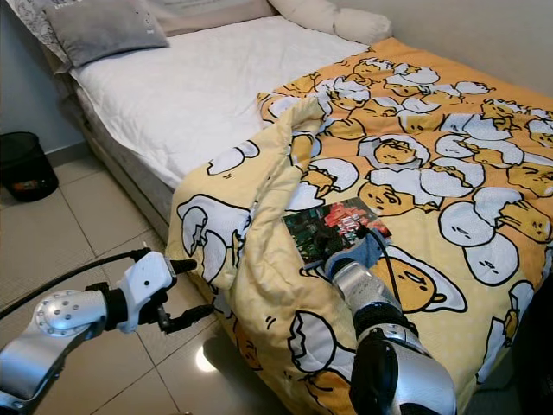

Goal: Clean up the room

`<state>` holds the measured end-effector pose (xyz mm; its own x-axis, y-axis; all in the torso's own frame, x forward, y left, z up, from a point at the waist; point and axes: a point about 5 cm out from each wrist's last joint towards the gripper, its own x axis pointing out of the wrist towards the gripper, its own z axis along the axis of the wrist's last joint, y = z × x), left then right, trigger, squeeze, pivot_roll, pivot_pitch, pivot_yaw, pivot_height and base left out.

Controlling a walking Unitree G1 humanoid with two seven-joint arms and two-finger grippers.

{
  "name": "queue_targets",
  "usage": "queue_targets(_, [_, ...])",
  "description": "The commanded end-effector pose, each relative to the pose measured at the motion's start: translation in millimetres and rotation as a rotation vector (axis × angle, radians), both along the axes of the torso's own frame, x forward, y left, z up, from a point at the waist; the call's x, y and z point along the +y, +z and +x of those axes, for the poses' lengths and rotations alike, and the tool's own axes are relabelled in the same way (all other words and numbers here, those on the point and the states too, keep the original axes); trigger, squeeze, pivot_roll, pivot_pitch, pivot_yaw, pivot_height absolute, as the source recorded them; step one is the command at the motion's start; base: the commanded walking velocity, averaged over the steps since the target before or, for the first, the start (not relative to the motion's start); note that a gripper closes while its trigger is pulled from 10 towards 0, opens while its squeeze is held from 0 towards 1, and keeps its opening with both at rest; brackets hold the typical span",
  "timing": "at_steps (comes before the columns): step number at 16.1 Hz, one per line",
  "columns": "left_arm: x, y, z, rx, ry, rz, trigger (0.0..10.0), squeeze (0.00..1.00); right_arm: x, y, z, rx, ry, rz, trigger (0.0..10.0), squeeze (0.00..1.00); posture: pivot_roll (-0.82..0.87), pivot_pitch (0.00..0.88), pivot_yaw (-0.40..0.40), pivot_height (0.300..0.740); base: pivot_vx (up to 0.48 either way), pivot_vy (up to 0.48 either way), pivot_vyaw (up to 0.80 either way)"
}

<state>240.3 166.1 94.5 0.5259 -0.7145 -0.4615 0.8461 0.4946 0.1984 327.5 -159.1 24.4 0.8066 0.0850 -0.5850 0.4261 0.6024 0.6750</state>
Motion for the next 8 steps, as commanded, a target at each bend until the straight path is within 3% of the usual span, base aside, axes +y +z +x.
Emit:
queue_targets(1, [3.0,5,-0.5,-0.004,0.001,-0.003,10.0,0.94,2.0,4,4.1,-0.016,-0.013,0.023,10.0,1.00,0.18,0.000,-0.022,0.740,0.000,0.000,0.00])
queue_targets(3, [5.4,8,-3.4,0.006,-0.007,0.006,10.0,0.94,6.7,1,2.2,-0.008,-0.009,0.026,10.0,1.00,0.21,0.000,-0.011,0.740,0.000,0.000,0.00])
queue_targets(8, [1.5,15,-10.4,0.011,-0.044,0.001,10.0,0.93,6.2,0,2.0,-0.072,-0.176,0.194,10.0,1.00,0.28,0.000,0.011,0.740,0.000,0.000,0.00])
